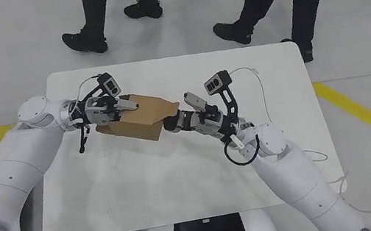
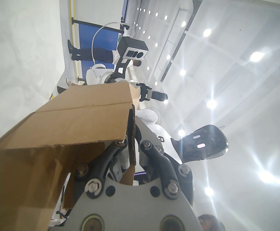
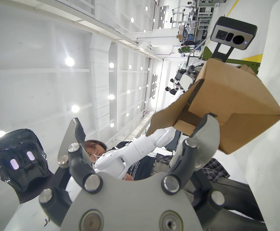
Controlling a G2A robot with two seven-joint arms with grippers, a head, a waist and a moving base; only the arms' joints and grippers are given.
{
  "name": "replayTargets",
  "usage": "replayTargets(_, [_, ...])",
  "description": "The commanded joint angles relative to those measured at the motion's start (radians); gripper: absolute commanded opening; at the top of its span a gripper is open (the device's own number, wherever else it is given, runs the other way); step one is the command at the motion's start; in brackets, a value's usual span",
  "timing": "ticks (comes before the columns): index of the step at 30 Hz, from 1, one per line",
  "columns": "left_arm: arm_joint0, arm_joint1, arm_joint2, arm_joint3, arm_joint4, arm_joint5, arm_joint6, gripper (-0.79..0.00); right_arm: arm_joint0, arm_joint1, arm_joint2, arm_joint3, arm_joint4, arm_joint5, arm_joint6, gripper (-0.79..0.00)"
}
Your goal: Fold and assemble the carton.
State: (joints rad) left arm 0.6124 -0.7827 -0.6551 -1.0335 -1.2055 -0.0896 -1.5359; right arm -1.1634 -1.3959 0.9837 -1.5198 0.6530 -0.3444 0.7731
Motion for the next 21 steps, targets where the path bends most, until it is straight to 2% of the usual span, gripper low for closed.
replayTargets(1, [0.001, 0.0, 0.0, -0.002, 0.0, 0.0, 0.0, -0.785, 0.002, -0.001, -0.001, 0.005, 0.006, -0.001, 0.005, 0.0])
replayTargets(21, [0.011, 0.005, -0.001, -0.026, -0.005, -0.001, 0.0, -0.785, 0.026, -0.015, -0.04, 0.024, -0.009, -0.003, 0.008, 0.0])
